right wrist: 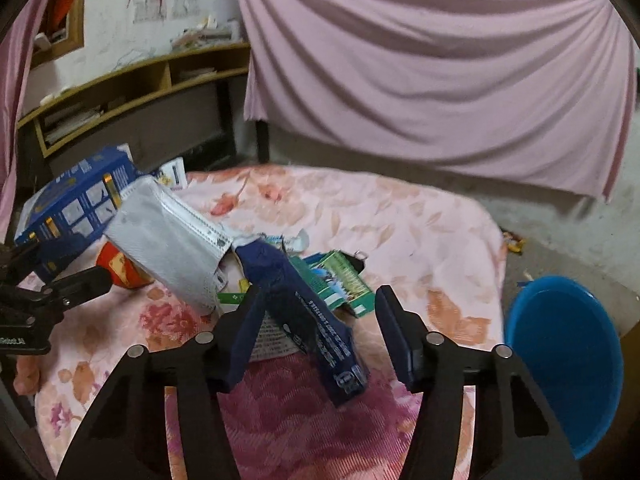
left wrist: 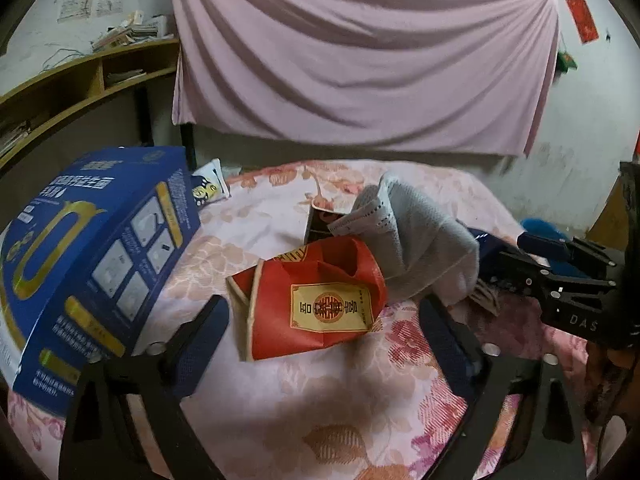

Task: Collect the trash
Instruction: 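Grasp the red paper packet with the left gripper while the right grasps the blue wrapper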

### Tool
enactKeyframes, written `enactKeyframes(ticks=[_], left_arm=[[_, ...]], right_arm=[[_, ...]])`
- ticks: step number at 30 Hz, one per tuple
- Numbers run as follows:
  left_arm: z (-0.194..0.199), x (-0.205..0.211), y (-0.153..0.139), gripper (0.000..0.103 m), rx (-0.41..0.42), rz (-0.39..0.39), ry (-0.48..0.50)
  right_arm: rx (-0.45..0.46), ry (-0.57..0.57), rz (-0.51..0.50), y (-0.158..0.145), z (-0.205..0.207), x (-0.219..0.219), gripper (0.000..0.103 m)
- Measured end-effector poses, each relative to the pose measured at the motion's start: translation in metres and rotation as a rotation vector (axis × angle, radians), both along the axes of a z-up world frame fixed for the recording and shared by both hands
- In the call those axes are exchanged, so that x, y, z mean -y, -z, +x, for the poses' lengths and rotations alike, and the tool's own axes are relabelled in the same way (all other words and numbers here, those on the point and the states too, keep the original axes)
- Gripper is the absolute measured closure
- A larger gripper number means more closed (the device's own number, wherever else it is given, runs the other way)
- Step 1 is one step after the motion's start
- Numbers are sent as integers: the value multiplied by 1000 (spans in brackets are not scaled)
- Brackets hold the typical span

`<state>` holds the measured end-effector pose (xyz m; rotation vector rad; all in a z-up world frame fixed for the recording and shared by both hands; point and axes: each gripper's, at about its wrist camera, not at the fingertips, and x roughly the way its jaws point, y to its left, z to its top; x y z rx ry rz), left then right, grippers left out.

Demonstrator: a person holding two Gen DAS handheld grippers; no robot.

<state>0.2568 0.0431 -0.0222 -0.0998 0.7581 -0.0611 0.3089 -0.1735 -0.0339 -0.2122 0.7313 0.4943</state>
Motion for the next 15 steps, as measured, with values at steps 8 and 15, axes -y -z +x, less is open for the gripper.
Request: enactKeyframes(ticks=[8,15], left_arm=[[7,1,7,37,-36,25,-2],[-2,-5,2,40,-5,-22,16]], right_arm=[[-65,-62,-68,13,13,-19,65],[-100,-94,-70,18,5,-20,84]])
